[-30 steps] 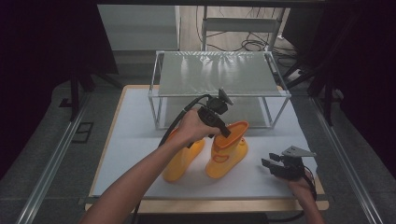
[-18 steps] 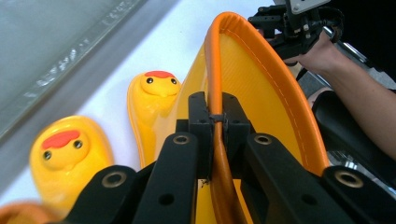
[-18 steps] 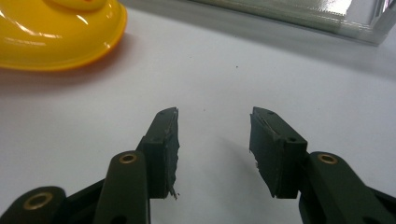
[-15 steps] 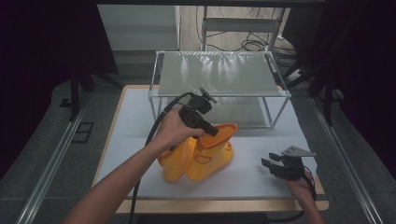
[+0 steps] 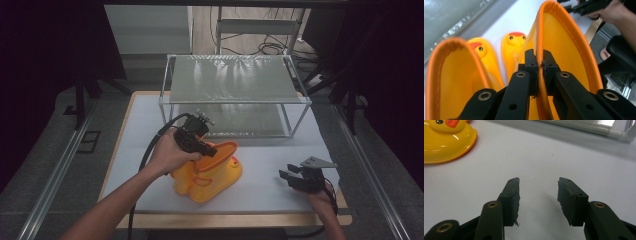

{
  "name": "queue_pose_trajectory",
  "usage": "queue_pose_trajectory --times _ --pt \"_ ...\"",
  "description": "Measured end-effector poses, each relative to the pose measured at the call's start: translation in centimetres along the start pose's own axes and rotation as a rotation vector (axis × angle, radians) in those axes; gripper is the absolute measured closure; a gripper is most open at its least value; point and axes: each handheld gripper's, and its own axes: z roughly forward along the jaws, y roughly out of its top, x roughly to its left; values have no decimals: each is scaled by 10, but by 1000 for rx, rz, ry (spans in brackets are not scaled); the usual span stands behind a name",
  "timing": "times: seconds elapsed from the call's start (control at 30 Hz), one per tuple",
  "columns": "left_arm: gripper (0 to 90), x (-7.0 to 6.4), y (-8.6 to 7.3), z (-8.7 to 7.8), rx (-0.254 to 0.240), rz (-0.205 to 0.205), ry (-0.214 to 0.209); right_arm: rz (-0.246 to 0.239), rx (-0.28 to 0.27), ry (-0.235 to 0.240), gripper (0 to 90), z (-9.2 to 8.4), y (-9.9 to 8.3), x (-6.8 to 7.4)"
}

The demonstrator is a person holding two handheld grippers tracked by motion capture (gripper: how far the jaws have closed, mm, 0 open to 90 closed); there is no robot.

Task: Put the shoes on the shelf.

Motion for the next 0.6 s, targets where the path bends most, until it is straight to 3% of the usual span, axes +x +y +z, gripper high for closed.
queue_pose_trajectory --times 0.2,0.27,0.43,0.6 --pt "831 -1 -14 2 16 9 8 0 -3 2 527 0 0 1" --pt "784 -1 -17 4 18 6 5 -2 -3 3 527 0 1 2" --pt "656 -3 -15 -1 -32 3 -4 -2 -8 1 526 -1 1 1" --pt "556 -2 -9 -18 -86 -13 -25 3 -10 1 527 -2 1 0"
